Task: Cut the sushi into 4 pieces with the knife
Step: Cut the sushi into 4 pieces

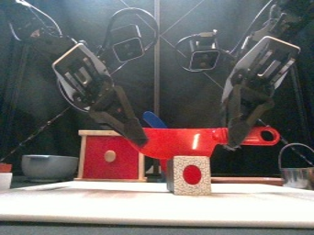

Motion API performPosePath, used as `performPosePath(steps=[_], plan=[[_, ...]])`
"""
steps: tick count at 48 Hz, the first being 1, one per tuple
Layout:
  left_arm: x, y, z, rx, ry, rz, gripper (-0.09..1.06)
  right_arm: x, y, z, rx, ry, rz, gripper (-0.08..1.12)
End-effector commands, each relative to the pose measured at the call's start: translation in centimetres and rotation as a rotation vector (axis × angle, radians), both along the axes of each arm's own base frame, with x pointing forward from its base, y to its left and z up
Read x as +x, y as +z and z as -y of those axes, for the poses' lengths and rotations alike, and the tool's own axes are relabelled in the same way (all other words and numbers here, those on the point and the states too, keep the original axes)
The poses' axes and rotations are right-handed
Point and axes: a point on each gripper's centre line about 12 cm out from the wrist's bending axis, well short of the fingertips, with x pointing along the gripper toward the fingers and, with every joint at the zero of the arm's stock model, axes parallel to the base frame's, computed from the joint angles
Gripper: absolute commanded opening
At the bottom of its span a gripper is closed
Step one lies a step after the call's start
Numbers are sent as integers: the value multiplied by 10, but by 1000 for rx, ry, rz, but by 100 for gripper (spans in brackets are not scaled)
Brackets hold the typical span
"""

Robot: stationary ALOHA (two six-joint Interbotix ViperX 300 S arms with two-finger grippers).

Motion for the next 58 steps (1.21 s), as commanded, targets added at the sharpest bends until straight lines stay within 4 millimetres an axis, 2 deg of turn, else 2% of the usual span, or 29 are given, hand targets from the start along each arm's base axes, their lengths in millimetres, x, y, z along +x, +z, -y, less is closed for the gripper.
performPosePath(steps=[1,8,19,32,40,45,52,58], plan=[[0,0,1,6,-7,-2,35,1,6,0,-12,14,19,15],[-1,-1,0,5,-5,-7,35,1,16,4,-19,13,49,15],[-1,-3,0,5,-3,-12,35,0,20,5,-20,12,57,15],[-3,-7,0,6,-2,-25,35,1,0,2,-14,7,5,15],[-4,-28,-1,15,-1,-80,35,2,-26,2,-12,-9,-57,15],[-3,-38,0,20,-2,-102,35,2,-31,2,-14,-9,-70,15],[-2,-38,-1,24,-4,-102,35,-1,-33,5,-17,-13,-78,15],[0,-37,-14,31,19,-99,35,0,-33,8,-24,-15,-75,15]])
